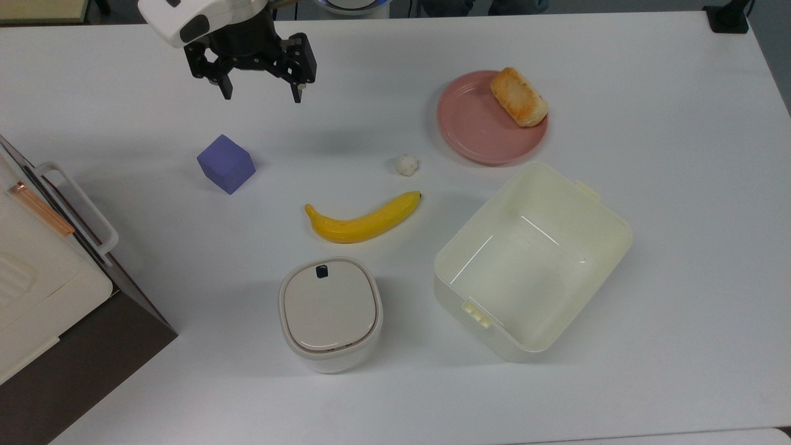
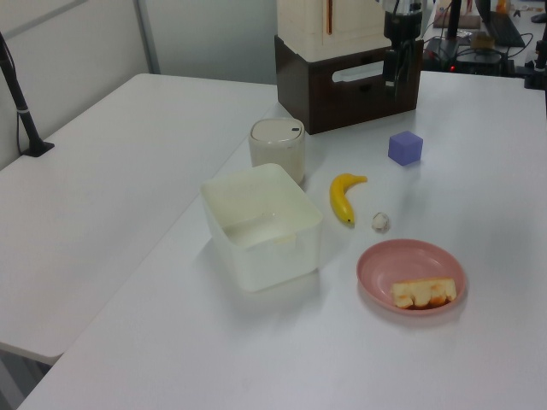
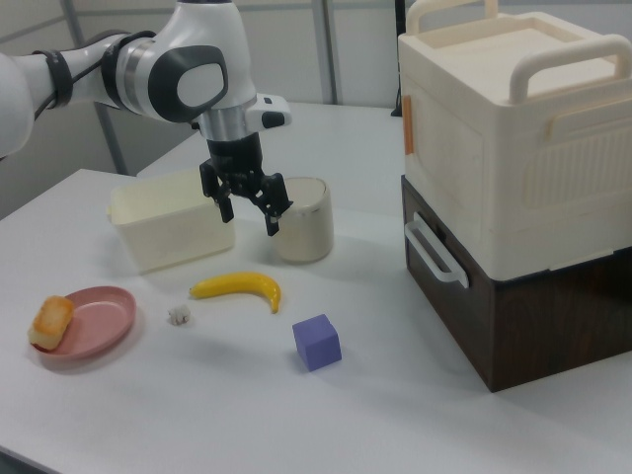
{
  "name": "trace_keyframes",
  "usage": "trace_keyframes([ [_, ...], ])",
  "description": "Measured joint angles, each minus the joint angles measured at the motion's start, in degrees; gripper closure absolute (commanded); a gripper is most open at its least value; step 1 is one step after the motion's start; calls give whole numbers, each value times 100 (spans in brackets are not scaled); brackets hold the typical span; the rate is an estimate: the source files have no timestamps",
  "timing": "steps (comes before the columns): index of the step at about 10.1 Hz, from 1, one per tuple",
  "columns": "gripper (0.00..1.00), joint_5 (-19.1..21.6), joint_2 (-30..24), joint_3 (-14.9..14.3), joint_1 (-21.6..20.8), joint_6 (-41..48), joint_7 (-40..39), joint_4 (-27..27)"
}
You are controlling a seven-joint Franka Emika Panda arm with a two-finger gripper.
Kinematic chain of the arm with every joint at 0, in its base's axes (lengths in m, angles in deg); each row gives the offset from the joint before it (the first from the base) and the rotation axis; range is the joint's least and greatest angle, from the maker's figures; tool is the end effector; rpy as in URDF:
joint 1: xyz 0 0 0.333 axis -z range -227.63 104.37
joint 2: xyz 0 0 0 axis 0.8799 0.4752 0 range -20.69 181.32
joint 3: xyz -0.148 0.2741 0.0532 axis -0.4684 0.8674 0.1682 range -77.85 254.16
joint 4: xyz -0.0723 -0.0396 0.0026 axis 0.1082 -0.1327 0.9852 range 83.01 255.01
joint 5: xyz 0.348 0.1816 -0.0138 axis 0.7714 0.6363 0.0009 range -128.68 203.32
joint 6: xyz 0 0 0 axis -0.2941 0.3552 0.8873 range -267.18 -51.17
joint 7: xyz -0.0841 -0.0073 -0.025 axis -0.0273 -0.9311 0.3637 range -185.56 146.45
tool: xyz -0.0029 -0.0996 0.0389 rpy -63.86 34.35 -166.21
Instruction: Put the bread on the table
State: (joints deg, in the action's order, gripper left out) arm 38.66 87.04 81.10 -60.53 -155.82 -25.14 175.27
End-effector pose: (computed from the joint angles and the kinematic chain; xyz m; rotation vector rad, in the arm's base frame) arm 0.5954 -0.0801 0.5258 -3.1337 0.0774 -0.0209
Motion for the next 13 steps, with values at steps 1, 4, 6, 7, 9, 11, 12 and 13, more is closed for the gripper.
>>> trace_keyframes([
  [1,0,0,0,1,0,59,0,0],
  [4,0,-3,-10,1,5,198,0,-39],
  [6,0,-3,-10,1,5,202,0,-48],
  [7,0,-3,-10,1,8,205,0,-48],
  [9,0,-3,-10,1,11,208,0,-48],
  [11,0,-3,-10,5,1,208,0,-48],
  [12,11,-3,-8,14,0,208,-1,-48],
  [13,29,-3,-3,22,-3,208,-1,-48],
])
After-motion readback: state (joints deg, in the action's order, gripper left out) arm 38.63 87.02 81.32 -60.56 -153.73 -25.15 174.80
